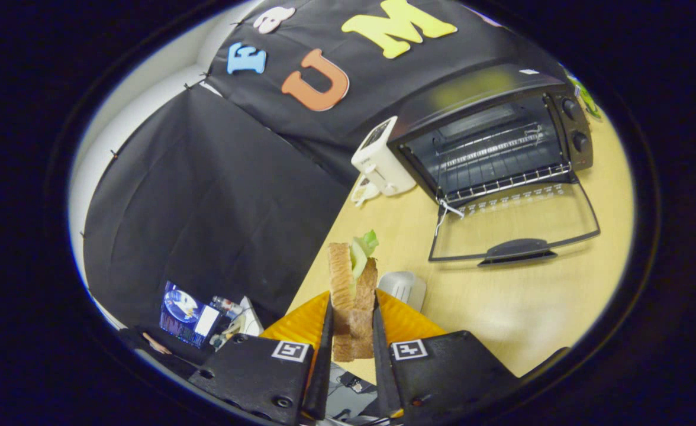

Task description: Open the toaster oven, put the food inside, and close the toaster oven door.

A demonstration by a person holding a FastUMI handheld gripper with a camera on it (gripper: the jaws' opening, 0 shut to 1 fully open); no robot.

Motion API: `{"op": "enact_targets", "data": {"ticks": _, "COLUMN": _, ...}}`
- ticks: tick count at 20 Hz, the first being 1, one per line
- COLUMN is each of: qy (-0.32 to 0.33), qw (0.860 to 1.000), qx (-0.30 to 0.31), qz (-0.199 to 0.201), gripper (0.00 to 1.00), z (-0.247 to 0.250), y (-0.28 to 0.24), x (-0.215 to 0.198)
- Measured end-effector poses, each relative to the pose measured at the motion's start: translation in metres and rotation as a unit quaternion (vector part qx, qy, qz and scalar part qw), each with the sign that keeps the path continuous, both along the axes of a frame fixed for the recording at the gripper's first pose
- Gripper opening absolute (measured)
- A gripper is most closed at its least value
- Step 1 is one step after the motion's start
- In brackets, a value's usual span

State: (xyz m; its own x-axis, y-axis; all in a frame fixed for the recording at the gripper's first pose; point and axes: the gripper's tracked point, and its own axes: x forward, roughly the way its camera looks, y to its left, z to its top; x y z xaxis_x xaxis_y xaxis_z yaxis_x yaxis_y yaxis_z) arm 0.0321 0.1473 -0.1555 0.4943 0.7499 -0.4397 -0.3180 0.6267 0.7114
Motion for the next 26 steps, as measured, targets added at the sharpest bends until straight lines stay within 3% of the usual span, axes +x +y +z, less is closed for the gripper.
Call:
{"op": "enact_targets", "data": {"ticks": 5, "qy": -0.015, "qw": 0.995, "qx": 0.032, "qz": -0.092, "gripper": 0.37, "z": -0.002, "y": -0.034, "x": 0.044}}
{"op": "enact_targets", "data": {"ticks": 10, "qy": -0.03, "qw": 0.977, "qx": 0.051, "qz": -0.205, "gripper": 0.37, "z": -0.024, "y": -0.07, "x": 0.102}}
{"op": "enact_targets", "data": {"ticks": 14, "qy": -0.037, "qw": 0.957, "qx": 0.082, "qz": -0.277, "gripper": 0.37, "z": -0.039, "y": -0.092, "x": 0.142}}
{"op": "enact_targets", "data": {"ticks": 21, "qy": -0.078, "qw": 0.903, "qx": 0.123, "qz": -0.405, "gripper": 0.37, "z": -0.057, "y": -0.118, "x": 0.21}}
{"op": "enact_targets", "data": {"ticks": 26, "qy": -0.052, "qw": 0.887, "qx": 0.142, "qz": -0.436, "gripper": 0.37, "z": -0.065, "y": -0.117, "x": 0.242}}
